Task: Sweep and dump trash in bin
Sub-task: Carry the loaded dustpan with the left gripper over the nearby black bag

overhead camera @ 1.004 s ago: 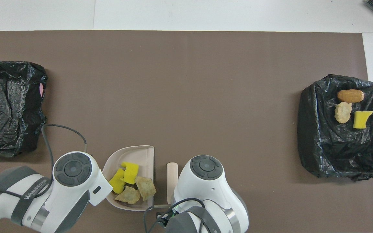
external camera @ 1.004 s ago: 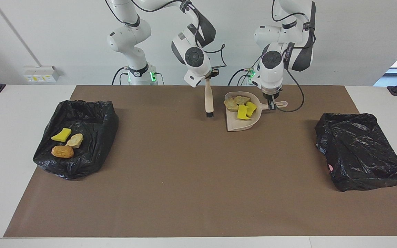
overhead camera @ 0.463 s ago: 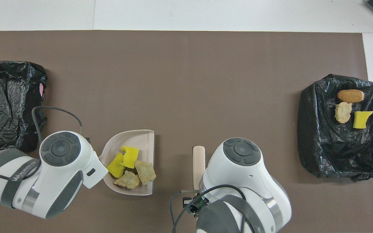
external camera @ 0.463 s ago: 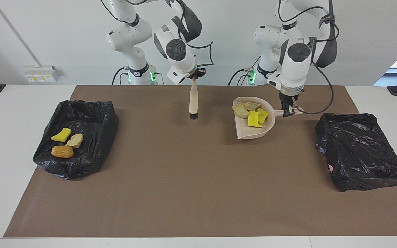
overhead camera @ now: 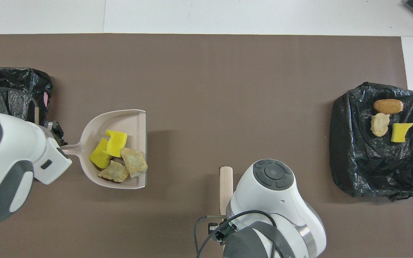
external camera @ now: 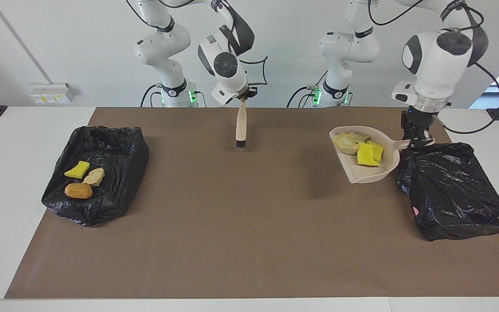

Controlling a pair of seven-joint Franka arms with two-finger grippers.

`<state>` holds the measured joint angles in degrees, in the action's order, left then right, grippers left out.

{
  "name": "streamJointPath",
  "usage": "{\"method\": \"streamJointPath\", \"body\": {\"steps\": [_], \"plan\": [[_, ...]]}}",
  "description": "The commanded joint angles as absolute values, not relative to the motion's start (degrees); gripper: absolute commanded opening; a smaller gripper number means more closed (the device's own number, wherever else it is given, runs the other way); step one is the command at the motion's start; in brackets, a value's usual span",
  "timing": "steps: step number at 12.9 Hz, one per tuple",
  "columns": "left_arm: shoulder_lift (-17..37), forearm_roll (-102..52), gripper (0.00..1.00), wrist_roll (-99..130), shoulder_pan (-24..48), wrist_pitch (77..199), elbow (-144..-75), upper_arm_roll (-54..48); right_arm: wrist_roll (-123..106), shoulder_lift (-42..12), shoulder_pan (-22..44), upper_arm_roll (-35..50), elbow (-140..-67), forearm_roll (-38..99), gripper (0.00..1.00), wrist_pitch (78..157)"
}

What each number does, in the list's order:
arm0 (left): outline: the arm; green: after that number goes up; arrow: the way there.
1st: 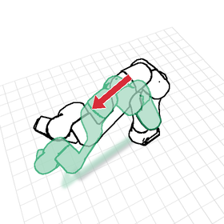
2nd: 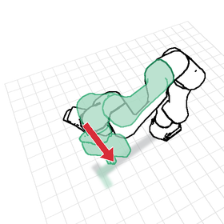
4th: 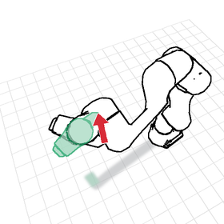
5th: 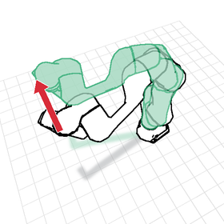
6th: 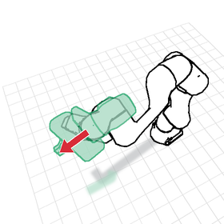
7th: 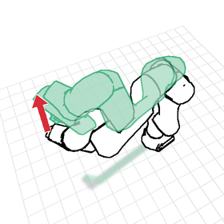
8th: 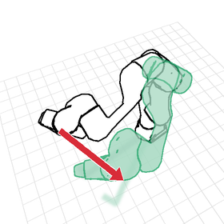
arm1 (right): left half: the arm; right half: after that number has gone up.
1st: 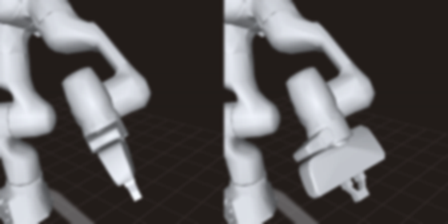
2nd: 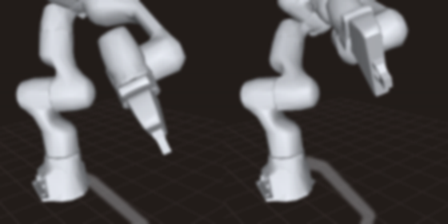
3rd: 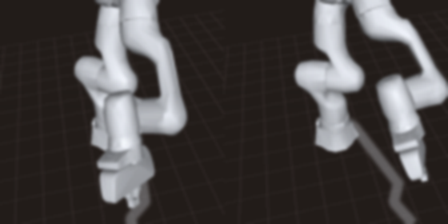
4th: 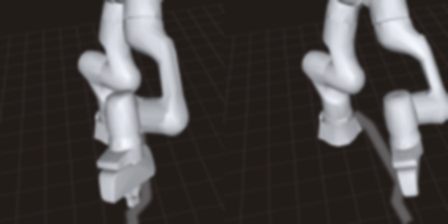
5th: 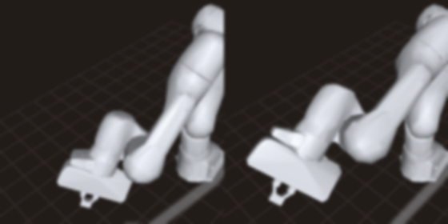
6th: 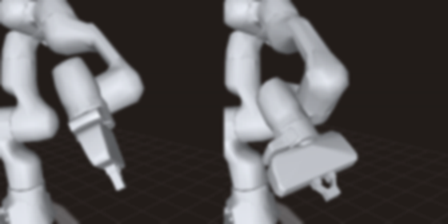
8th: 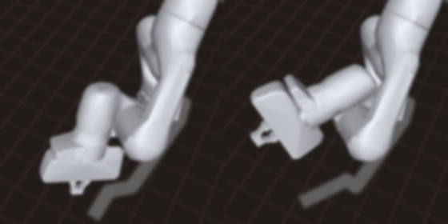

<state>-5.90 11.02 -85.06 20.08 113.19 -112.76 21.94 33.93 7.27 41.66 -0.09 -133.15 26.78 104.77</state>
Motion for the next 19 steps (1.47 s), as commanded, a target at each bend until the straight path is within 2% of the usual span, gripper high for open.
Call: {"method": "streamJointPath", "body": {"steps": [1,3,5,8,13,14,15,16,19], "plan": [[0.1,5.4,0.0,-90.6,21.5,106.9,-101.8,28.9,35.3,7.3,44.1,0.1,-135.7,25.8,0.0,108.9],[4.2,4.5,0.0,-96.0,21.4,104.9,-95.8,34.5,36.2,4.9,44.8,0.3,-136.0,26.0,0.0,112.5],[7.0,4.4,0.0,-101.1,20.5,106.0,-93.5,38.9,36.0,4.4,46.7,0.3,-136.7,26.1,0.0,114.2],[13.4,4.6,0.0,-105.5,13.9,107.9,-86.4,39.0,36.2,4.7,46.7,0.2,-138.2,26.2,0.0,115.6],[18.1,9.2,0.0,-109.9,8.3,119.2,-85.3,38.4,35.3,4.3,46.9,0.2,-139.6,26.1,0.01,118.6],[18.0,13.1,0.0,-109.8,8.2,121.5,-85.5,38.2,34.7,4.0,46.6,0.2,-139.2,26.1,0.34,118.3],[18.1,13.9,0.0,-109.5,7.9,124.3,-86.1,37.7,34.1,3.8,46.5,0.2,-138.9,26.1,0.63,118.0],[18.9,14.5,0.0,-109.4,7.8,125.8,-87.1,37.7,34.1,3.5,46.6,0.2,-137.8,26.1,1.0,118.0],[19.4,21.5,0.0,-106.0,7.6,128.8,-88.3,37.7,34.3,3.2,46.0,-0.1,-133.8,25.7,1.0,117.1]]}}
